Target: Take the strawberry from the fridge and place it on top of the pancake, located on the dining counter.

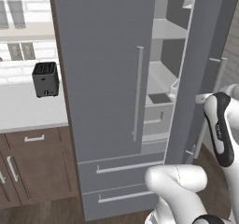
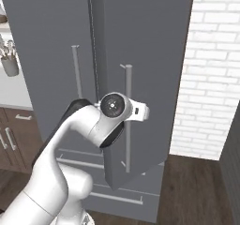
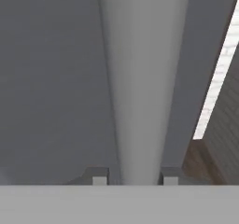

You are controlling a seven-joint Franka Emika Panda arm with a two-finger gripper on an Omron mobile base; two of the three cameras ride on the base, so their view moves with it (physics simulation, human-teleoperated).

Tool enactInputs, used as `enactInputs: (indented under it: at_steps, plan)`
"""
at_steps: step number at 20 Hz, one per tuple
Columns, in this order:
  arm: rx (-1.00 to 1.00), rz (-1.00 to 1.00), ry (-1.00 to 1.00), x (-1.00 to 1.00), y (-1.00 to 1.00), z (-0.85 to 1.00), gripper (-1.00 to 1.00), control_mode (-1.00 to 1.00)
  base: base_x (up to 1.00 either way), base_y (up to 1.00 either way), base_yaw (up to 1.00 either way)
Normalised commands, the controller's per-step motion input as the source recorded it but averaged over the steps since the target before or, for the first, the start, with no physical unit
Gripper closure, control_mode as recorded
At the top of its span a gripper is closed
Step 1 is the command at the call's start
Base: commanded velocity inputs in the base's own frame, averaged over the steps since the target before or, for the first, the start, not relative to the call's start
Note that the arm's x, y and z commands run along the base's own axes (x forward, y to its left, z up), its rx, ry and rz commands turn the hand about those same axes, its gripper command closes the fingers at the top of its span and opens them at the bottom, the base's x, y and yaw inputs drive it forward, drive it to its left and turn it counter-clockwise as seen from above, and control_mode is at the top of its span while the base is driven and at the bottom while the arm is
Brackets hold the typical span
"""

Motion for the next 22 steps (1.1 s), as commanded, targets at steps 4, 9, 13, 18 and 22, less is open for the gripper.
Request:
enactInputs:
  at_steps: [4,9,13,18,22]
  plan:
    - [-0.01,0.0,0.01,-0.07,0.0,-0.01,-1.0,-1.0,0.0,0.0,0.0]
    - [-0.06,0.0,-0.02,-0.51,-0.03,0.18,-1.0,-1.0,0.0,0.0,0.0]
    - [-0.11,0.0,-0.12,-0.84,-0.12,0.4,-1.0,-1.0,0.0,0.0,0.0]
    - [-0.13,0.0,-0.09,-0.76,-0.03,0.47,-1.0,-1.0,0.0,0.0,0.0]
    - [-0.25,-0.04,-0.07,-0.31,0.39,0.51,-1.0,-1.0,0.0,0.0,0.0]
